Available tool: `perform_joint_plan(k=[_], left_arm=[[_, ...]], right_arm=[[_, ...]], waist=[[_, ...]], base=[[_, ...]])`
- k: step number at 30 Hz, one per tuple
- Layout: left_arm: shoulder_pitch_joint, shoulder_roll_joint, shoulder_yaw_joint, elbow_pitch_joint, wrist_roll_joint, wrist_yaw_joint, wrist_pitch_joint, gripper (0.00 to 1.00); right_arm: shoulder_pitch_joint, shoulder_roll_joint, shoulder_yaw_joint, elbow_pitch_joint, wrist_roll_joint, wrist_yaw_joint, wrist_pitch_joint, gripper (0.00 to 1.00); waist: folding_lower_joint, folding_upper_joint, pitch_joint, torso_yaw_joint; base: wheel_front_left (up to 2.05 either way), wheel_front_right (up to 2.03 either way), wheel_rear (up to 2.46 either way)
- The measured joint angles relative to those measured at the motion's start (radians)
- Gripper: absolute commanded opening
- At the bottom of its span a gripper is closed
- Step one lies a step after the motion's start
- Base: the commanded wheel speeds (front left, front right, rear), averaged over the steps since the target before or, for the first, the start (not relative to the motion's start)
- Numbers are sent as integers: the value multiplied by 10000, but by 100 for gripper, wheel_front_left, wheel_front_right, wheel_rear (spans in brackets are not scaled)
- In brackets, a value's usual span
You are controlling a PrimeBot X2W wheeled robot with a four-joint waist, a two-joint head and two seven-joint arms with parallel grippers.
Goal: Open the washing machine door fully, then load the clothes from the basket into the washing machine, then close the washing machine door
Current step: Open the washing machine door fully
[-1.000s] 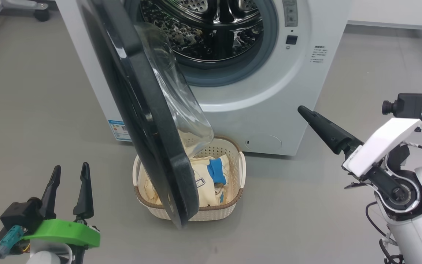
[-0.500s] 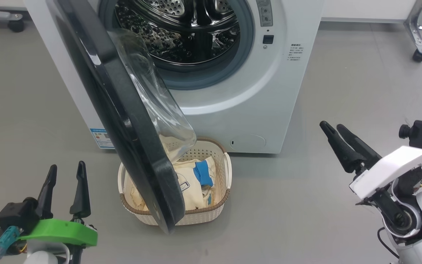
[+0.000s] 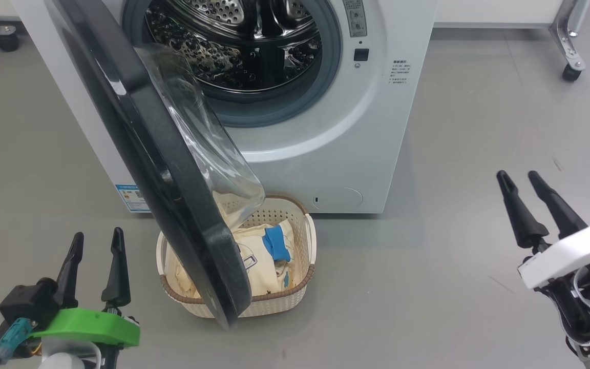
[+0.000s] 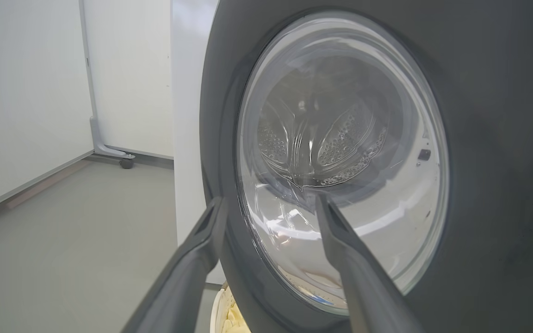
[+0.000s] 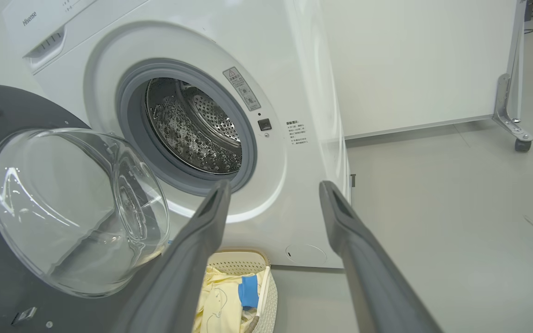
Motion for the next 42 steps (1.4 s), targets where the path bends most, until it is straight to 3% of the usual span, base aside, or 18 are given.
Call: perform_joint_plan(k=[15, 42], left_arm=[[91, -46, 2, 10, 2, 0, 0, 100], [105, -48, -17, 8, 59, 0, 0, 100]], right_arm=[[354, -54, -48, 1007, -1208, -98, -1546, 100], [356, 268, 155, 1791, -1505, -98, -2086, 100]], waist=[[0, 0, -41, -62], [0, 0, -63, -34]], base=[[0, 0, 0], [0, 0, 0]])
